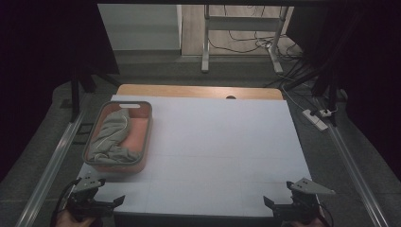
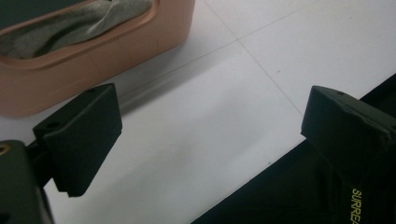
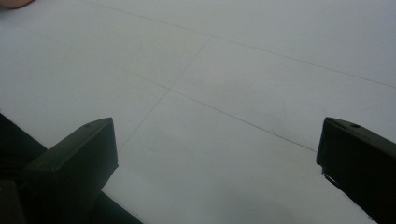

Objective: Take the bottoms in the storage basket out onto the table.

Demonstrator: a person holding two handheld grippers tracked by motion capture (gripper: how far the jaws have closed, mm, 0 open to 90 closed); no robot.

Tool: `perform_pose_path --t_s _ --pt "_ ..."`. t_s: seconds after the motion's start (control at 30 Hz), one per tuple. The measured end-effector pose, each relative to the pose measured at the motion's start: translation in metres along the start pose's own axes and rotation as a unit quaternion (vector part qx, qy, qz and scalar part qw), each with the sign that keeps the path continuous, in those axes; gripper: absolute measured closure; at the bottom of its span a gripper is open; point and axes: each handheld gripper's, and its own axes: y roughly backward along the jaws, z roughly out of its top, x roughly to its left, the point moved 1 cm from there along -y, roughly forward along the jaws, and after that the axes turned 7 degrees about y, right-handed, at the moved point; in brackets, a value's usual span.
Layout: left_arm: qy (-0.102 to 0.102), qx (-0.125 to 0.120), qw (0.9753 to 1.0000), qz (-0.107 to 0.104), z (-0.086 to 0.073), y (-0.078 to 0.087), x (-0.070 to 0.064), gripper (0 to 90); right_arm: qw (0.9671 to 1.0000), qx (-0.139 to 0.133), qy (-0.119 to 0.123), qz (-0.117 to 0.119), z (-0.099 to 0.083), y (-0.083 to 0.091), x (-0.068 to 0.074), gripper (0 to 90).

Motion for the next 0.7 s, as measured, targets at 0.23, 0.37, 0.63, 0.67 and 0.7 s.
perform_pose_path --t_s 0.23,0.37,0.63,0.67,0.7 --pt "-0.001 -0.001 1.0000 0.001 -0.0018 0.0018 -0.0009 5.5 1.0000 0.002 -0.003 0.008 0.0011 -0.0025 -0.0012 0.0" --pt "-0.004 0.004 1.0000 0.002 -0.0015 0.0010 -0.0016 5.3 0.9999 0.005 0.004 0.015 0.0014 -0.0029 -0.0006 0.0" --pt "-0.003 0.009 1.0000 0.000 -0.0011 0.0002 -0.0011 3.9 0.9998 0.007 0.012 0.016 0.0020 -0.0037 0.0011 0.0" --pt "-0.001 0.009 1.0000 -0.001 -0.0010 0.0000 -0.0010 3.9 0.9998 0.007 0.012 0.017 0.0020 -0.0037 0.0011 0.0" --pt "0.000 0.009 1.0000 -0.002 -0.0009 0.0001 -0.0007 3.7 0.9997 0.008 0.013 0.018 0.0019 -0.0037 0.0012 0.0"
